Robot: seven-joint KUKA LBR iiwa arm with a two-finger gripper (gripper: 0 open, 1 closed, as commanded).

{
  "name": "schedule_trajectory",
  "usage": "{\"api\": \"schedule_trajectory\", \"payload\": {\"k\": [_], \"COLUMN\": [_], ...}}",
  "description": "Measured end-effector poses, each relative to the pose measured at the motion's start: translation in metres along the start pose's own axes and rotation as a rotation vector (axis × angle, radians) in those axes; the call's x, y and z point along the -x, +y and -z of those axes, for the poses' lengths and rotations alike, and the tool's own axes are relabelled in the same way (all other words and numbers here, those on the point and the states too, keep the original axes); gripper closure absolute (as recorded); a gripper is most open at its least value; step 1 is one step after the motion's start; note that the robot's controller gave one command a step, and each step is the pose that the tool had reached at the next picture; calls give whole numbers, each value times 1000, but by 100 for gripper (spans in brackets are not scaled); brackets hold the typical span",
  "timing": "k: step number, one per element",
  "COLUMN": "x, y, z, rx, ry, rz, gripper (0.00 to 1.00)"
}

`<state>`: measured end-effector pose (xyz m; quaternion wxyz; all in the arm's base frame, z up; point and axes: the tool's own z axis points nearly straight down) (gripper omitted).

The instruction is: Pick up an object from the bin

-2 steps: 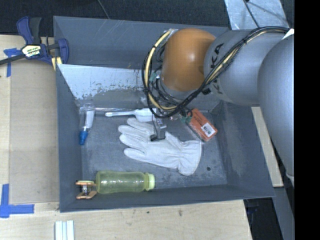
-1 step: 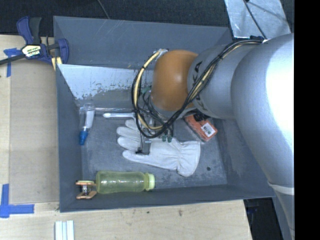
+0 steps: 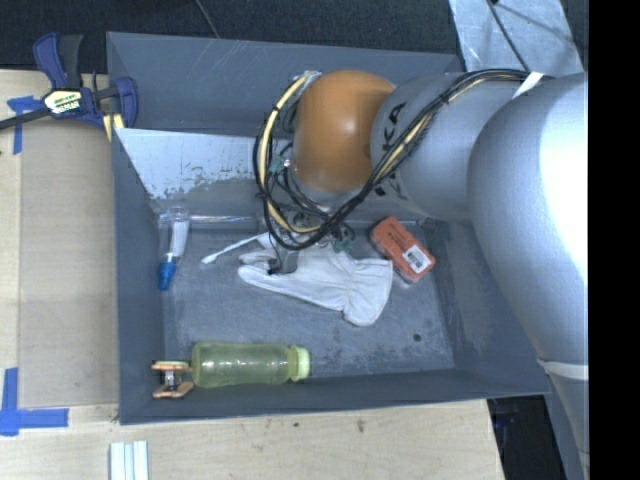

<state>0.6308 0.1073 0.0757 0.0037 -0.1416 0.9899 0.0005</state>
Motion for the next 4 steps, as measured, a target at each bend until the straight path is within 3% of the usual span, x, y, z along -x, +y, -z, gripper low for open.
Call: {"api": "schedule_trajectory", "payload": {"k": [1,2,3,4], "x": [0,3,1,4], "y": [0,-1,0,-1], "z": [0,85,72,99], "rx": [0,-2,0,-1], "ry": [0,-4,7,2], "rz": [-1,-2,-2,-4], "gripper": [100,100,100,100]}}
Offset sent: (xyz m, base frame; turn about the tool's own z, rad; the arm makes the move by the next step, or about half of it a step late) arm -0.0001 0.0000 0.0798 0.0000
